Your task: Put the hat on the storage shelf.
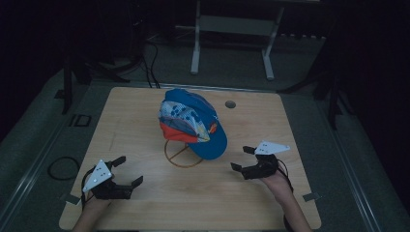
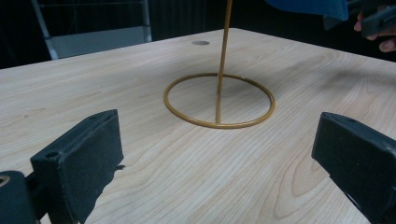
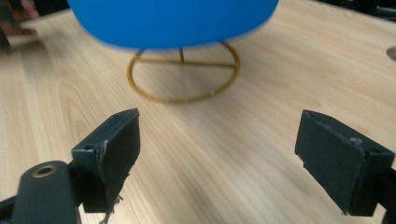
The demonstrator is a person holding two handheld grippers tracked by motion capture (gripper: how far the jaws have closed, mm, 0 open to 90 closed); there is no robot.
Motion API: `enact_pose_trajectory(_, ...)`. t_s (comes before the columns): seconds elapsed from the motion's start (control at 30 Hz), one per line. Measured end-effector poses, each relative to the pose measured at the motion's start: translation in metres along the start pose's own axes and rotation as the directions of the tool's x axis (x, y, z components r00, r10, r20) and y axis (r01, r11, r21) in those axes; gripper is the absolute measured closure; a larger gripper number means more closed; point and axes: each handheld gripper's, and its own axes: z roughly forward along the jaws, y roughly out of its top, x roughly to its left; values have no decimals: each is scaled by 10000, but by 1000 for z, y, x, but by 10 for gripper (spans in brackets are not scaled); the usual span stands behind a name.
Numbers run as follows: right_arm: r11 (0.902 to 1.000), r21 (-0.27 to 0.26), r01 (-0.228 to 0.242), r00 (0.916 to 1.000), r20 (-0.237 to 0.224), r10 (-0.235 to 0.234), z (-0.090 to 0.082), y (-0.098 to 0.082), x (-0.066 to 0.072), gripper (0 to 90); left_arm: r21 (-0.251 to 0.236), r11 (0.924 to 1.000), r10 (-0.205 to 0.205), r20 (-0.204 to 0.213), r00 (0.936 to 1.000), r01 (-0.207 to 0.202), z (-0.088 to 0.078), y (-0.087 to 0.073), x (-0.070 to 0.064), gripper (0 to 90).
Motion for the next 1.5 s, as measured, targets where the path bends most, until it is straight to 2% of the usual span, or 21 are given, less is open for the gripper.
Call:
enact_pose_trajectory(0.07, 9998, 208, 17, 10000, -26, -16, 1, -8, 0, 142, 23, 10000, 40, 7, 10000, -40, 0, 0, 0, 22)
enact_pose_trajectory(0.2, 9995, 289, -90, 10000, -6, 90, 2, -20, 0, 144, 45, 10000, 24, 28, 10000, -24, -1, 0, 0, 22)
enact_pose_trajectory(0.47, 9985, 546, -17, 9996, 287, 1, -2, -37, -3, 144, 125, 9999, 81, 93, 9999, -82, -1, -1, 0, 22)
enact_pose_trajectory(0.67, 9974, 714, -45, 9982, 604, 2, -9, -49, -5, 144, 217, 9997, 88, 55, 9999, -89, -3, -2, 0, 22)
enact_pose_trajectory(0.87, 9966, 821, 68, 9920, 1252, -171, -19, -60, -11, 144, 298, 9995, 97, -2, 10000, -97, -4, -3, 0, 22)
enact_pose_trajectory(1.0, 9965, 830, 0, 9907, 1354, -112, -22, -66, -16, 143, 539, 9982, 254, -9, 9997, -253, -4, -5, -3, 22)
enact_pose_trajectory(1.33, 9983, 581, -18, 9855, 1693, -81, -27, -72, -19, 143, 1127, 9934, 276, -728, 9970, -193, -4, -8, -5, 23)
enact_pose_trajectory(1.5, 9994, 348, -41, 9852, 1714, -19, -27, -73, -21, 143, 1094, 9940, 183, -1043, 9944, -68, -4, -9, -2, 23)
